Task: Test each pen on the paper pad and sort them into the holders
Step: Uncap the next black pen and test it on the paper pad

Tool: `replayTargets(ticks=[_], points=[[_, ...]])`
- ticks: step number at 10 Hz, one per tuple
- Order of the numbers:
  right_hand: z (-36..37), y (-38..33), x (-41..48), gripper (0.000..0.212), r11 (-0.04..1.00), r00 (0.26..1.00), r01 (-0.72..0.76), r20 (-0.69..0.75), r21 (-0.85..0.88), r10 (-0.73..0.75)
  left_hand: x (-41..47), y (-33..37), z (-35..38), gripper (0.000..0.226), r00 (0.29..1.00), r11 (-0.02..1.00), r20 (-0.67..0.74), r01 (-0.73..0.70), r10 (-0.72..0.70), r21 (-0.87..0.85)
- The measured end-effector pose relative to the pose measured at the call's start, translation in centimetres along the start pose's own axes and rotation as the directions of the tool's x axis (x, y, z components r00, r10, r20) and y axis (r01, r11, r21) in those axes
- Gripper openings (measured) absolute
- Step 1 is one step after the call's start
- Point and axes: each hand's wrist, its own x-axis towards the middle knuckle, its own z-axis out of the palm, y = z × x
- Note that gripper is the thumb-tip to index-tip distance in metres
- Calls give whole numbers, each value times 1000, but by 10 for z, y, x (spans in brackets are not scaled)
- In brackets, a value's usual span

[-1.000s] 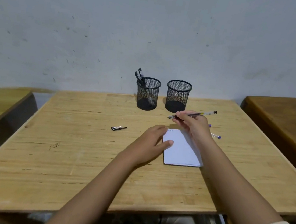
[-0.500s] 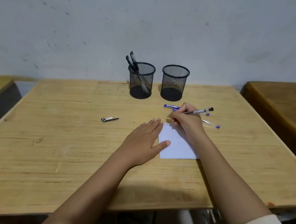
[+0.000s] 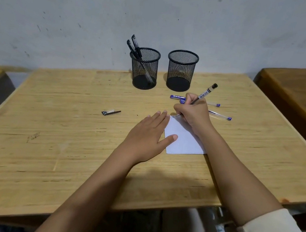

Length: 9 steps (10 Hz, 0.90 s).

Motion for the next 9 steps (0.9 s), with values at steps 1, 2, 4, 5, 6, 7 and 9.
replayTargets(ticks=[1, 2, 4, 5, 6, 7, 9], points=[[1, 2, 2, 37, 1000, 1000, -3, 0, -15, 3, 0, 1, 0, 66, 1000, 1000, 2, 5, -5, 8], [1, 4, 3, 34, 999, 1000, 7, 4, -38, -7, 0, 1, 0, 66, 1000, 1000, 2, 7, -7, 13], [1, 4, 3, 36, 1000, 1000, 9, -19, -28, -10, 0, 1, 0, 66, 1000, 1000, 10, 13, -13, 16], [0, 2, 3, 37, 998, 1000, 14, -2, -55, -14, 1, 1, 1, 67, 1000, 1000, 7, 14, -14, 18], [0, 2, 2, 38, 1000, 999, 9, -37, -28, -10, 0, 1, 1, 67, 1000, 1000, 8, 13, -13, 16], [0, 1, 1, 39, 999, 999, 2, -38, -40, -3, 0, 1, 1, 67, 1000, 1000, 6, 15, -15, 19], [1, 0, 0, 39, 999, 999, -10, -54, -39, 8, 0, 0, 1, 67, 1000, 1000, 7, 18, -18, 18]])
